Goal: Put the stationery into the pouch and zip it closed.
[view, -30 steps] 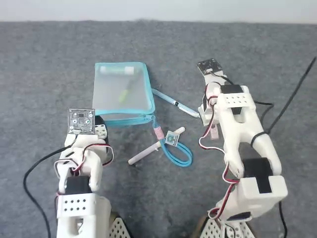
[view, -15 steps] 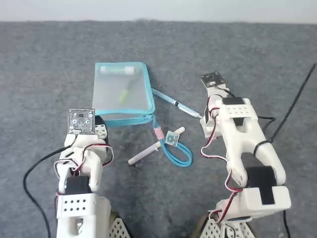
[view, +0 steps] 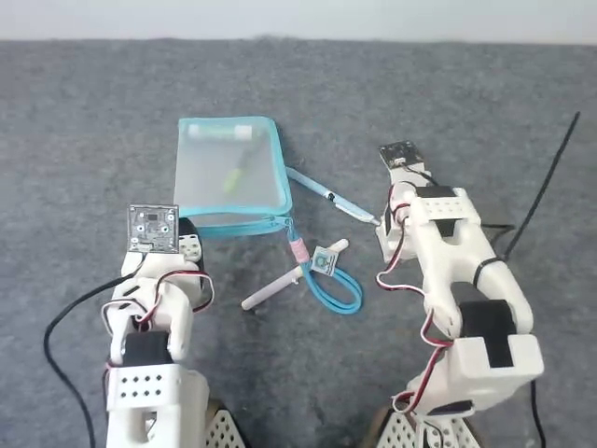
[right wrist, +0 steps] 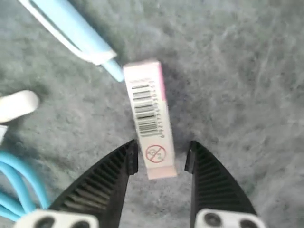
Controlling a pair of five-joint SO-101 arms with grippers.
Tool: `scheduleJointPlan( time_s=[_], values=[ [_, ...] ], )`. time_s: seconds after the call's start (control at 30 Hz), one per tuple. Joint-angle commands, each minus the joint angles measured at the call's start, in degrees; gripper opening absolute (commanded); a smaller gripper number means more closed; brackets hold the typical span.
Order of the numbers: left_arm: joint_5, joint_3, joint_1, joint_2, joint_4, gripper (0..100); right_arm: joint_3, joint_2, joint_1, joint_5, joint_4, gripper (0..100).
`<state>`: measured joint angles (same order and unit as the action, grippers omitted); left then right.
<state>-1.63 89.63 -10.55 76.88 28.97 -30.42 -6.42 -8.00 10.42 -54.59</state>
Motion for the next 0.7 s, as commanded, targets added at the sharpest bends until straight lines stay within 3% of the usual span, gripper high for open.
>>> scheduleJointPlan(
  time_s=[0.0,0.2,0.33,0.5,0.67],
  values=[
    [0.79,-0.57,0.35,1.05,-2.20,1,0.18,2.33,-1.80,-0.62,-0.92,15.8],
    [0.79,-0.57,0.26,1.05,-2.20,1,0.26,2.15,-0.66,-0.62,-0.92,2.6],
    [0.79,-0.57,0.26,1.05,-2.20,1,0.44,2.59,1.36,-0.18,-1.80,3.6],
    [0.79,-0.57,0.26,1.05,-2.20,1,7.03,5.14,1.71,-0.18,-12.70,0.4],
    [0.79,-0.57,0.35,1.05,-2.20,1,9.93,19.74,-0.22,2.29,-23.69,0.7]
  ],
)
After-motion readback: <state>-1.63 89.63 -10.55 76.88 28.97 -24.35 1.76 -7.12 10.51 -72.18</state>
